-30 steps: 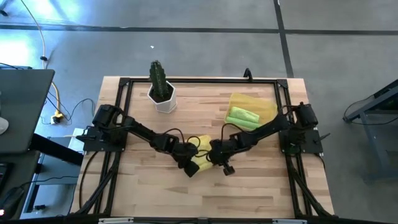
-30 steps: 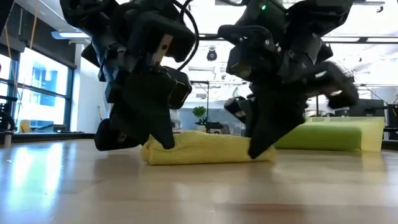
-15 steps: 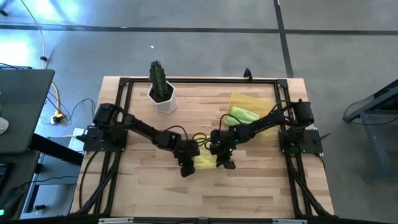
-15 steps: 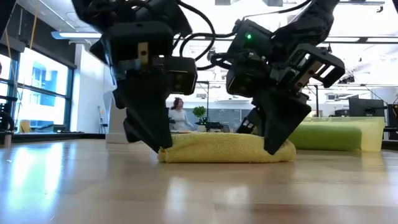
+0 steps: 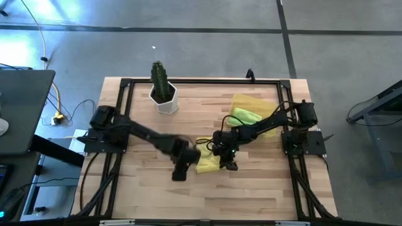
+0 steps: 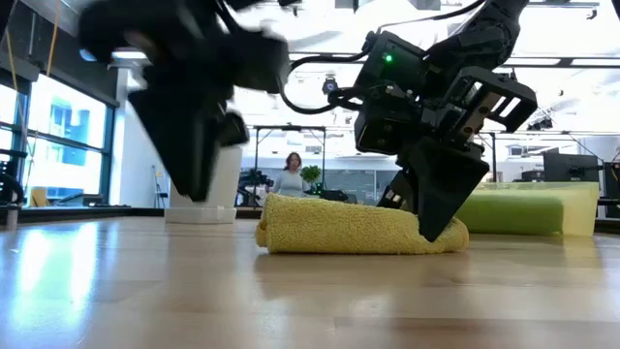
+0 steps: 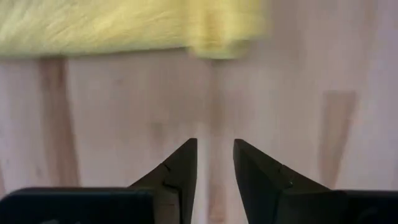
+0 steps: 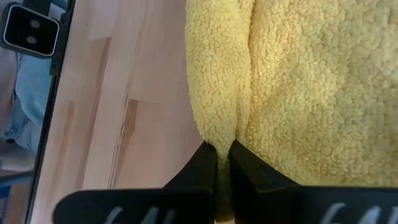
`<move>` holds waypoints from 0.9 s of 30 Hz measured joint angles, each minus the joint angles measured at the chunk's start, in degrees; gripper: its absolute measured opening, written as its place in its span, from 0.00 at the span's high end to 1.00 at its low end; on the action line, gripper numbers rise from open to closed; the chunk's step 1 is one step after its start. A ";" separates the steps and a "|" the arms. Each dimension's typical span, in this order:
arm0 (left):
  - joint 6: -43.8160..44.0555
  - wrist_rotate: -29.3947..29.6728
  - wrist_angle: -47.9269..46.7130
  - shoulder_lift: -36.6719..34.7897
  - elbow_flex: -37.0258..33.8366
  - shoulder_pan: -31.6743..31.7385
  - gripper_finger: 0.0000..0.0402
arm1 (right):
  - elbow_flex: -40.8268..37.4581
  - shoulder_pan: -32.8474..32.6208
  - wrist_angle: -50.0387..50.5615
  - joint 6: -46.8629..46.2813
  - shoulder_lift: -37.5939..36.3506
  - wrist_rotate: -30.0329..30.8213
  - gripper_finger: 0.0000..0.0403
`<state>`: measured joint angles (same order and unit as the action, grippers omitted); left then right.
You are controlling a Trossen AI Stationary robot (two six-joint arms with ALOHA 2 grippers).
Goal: Roll microfiber towels into tight, uniform cylinder then place into a basket
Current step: Roll the yellow microfiber cloth
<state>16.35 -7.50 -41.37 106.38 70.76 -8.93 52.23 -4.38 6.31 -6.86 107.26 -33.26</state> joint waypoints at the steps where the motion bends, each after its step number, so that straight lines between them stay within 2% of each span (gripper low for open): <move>1: -0.81 2.14 -0.02 -0.69 0.03 -1.38 0.76 | 0.00 0.00 0.00 -0.48 0.00 0.01 0.99; 3: -1.39 8.96 -1.94 -2.49 -0.21 -4.25 0.76 | 0.00 0.00 -0.02 -0.80 0.00 0.04 0.99; 6: 2.15 21.94 -5.08 -5.91 -0.20 -8.21 0.77 | 0.04 0.00 -0.21 -1.11 0.00 0.08 0.99; 8: 4.52 28.09 -6.52 -8.91 -0.19 -10.57 0.78 | 0.04 0.00 -0.30 -1.94 0.00 0.13 0.99; 13: 5.33 33.65 -7.88 -21.28 -5.10 -15.88 0.82 | 0.02 0.00 -1.45 -3.06 0.00 0.16 0.99; 16: 7.45 37.59 -8.00 -32.22 -12.31 -16.89 0.85 | -0.02 0.19 -2.69 -3.71 0.00 0.87 0.99; 19: 10.75 42.40 -3.11 -44.62 -22.40 -16.17 0.89 | -0.02 0.34 -4.24 -5.11 0.00 1.45 0.99; 23: 7.11 43.40 22.38 -56.50 -39.29 -12.55 0.92 | -0.02 0.66 -5.58 -6.70 0.02 1.50 0.99; 27: -3.58 36.57 55.94 -56.72 -53.90 -10.08 0.93 | -0.01 0.66 -7.62 -8.72 0.04 2.19 0.99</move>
<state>12.77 29.07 14.57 49.66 16.86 -19.02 52.22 -3.73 -1.31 -15.58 107.31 -31.07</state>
